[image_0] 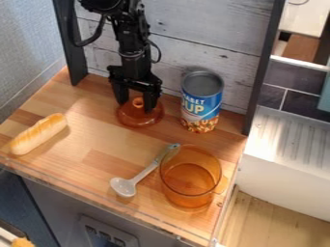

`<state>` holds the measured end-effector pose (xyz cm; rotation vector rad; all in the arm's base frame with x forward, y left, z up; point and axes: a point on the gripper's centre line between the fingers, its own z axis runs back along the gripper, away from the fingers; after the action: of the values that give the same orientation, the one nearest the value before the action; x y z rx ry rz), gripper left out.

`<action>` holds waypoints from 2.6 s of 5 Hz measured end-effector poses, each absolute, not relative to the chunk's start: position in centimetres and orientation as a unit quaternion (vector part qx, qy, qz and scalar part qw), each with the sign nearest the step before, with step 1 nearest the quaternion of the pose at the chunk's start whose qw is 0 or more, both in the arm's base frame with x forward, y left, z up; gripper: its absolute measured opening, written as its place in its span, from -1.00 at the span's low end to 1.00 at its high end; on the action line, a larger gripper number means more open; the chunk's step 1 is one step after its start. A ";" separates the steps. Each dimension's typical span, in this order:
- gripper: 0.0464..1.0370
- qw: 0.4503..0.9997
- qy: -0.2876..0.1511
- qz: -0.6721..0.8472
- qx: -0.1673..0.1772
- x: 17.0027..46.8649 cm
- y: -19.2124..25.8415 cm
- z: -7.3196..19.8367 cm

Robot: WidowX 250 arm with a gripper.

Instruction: Moved the lid to the top of the pot

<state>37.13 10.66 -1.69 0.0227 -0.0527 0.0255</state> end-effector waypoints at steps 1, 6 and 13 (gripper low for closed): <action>0.18 0.999 -0.033 0.019 0.019 37.0 10.8 -1.8; -0.31 0.990 -0.094 0.088 0.056 33.5 13.2 5.7; -0.31 0.988 -0.094 -0.120 0.015 27.8 -4.5 4.8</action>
<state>27.84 -4.50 4.84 0.0310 -0.1878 -0.2418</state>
